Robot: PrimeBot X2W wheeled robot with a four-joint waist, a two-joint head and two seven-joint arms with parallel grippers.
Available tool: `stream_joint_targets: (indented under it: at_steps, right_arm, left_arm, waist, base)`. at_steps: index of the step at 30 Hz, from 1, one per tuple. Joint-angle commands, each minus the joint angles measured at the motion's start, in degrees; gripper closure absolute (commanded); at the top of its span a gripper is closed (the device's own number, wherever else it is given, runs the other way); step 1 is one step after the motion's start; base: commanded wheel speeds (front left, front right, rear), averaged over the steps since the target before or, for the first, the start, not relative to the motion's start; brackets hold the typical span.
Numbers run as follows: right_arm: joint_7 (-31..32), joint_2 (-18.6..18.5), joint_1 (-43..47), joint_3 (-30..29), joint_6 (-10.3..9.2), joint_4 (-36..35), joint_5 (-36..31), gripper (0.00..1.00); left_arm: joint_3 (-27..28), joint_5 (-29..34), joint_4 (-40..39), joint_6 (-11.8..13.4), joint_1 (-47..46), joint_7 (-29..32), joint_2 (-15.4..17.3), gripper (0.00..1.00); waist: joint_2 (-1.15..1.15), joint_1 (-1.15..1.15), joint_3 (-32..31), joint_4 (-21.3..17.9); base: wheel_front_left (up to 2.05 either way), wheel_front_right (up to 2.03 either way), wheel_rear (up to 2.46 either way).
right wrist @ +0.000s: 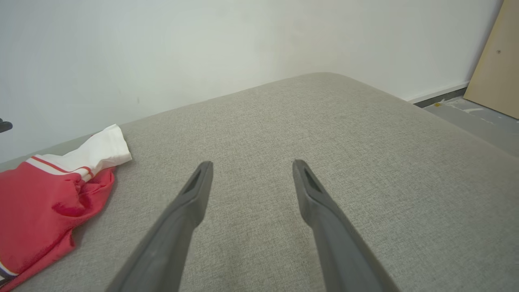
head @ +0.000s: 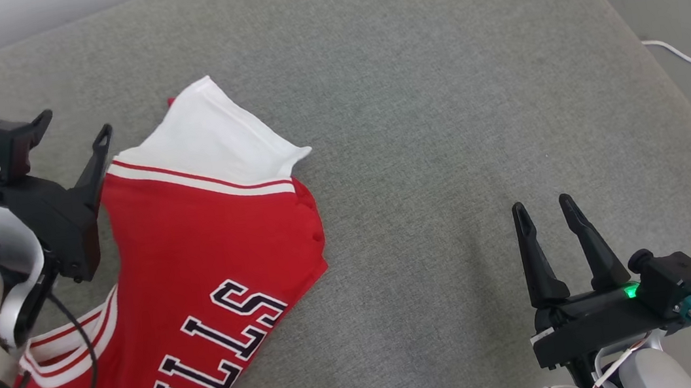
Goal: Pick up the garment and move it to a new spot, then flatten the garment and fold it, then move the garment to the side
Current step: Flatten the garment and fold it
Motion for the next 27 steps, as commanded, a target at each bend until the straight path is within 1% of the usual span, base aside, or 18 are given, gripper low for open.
stream_joint_targets:
  at_steps: [1, 9, 14, 15, 16, 17, 18, 20, 24, 27]
  right_arm:
    - [-0.07, -0.04, -0.41, 0.15, -0.13, 0.05, 0.71, 0.00]
    - [-0.07, -0.06, -0.83, 0.46, -0.13, 0.23, 1.45, 0.00]
    - [-0.07, -0.05, -0.86, 0.34, -0.13, 0.40, 1.48, 0.00]
    - [-0.06, -0.05, -0.90, 0.28, -0.13, 0.42, 1.47, 0.00]
    - [-0.06, -0.06, -0.94, 0.25, -0.13, 0.45, 1.44, 0.00]
    - [-0.07, -0.05, -0.96, 0.18, -0.13, 0.44, 1.34, 0.00]
    - [-0.07, -0.05, -1.01, 0.06, -0.13, 0.33, 1.23, 0.00]
    - [-0.07, -0.05, -0.93, -0.13, -0.13, 0.25, 0.95, 0.00]
    - [-0.06, -0.06, -0.46, -0.94, -0.13, 0.12, 0.17, 0.00]
    - [-0.07, -0.05, -0.27, -1.61, -0.13, -0.10, -0.45, 0.00]
  left_arm:
    - [-0.61, -0.81, 0.88, 0.14, -0.97, 0.19, 0.45, 0.00]
    - [-7.32, -3.43, 5.31, 0.13, -3.29, 2.88, 2.29, 0.00]
    - [-12.38, -6.05, 7.02, 0.10, -3.72, 6.96, 3.17, 0.00]
    - [-12.95, -7.03, 7.38, 0.10, -3.76, 7.77, 3.00, 0.15]
    - [-13.77, -7.70, 7.71, 0.09, -3.64, 8.81, 2.85, 0.62]
    - [-14.57, -8.29, 7.79, 0.09, -3.83, 9.37, 2.87, 0.74]
    - [-15.26, -8.71, 7.76, 0.09, -4.11, 9.68, 3.05, 1.00]
    - [-16.72, -8.41, 7.83, 0.11, -4.91, 9.48, 3.71, 1.00]
    - [-18.70, -9.25, 7.32, 0.10, -6.59, 7.95, 2.80, 1.00]
    - [-18.72, -9.54, 6.92, 0.11, -8.51, 5.36, 2.27, 1.00]
  waist:
    - [-0.01, -0.01, 1.45, -1.41]
    - [-0.01, -0.01, 2.39, -2.63]
    - [-0.01, -0.01, 2.39, -2.99]
    - [-0.01, -0.01, 2.37, -3.02]
    - [-0.01, -0.01, 2.32, -3.05]
    - [-0.01, -0.01, 2.26, -3.07]
    - [-0.01, -0.01, 2.20, -3.06]
    - [-0.01, -0.01, 1.95, -2.96]
    - [-0.01, -0.01, 1.00, -1.88]
    - [-0.01, -0.01, 0.05, -0.62]
  base:
    - [0.00, 0.00, 0.00]
    - [0.00, 0.00, 0.00]
    - [0.00, 0.00, 0.00]
    - [0.00, 0.00, 0.00]
    - [0.00, 0.00, 0.00]
    - [0.00, 0.00, 0.00]
    - [0.00, 0.00, 0.00]
    - [0.00, 0.00, 0.00]
    - [0.00, 0.00, 0.00]
    - [0.00, 0.00, 0.00]
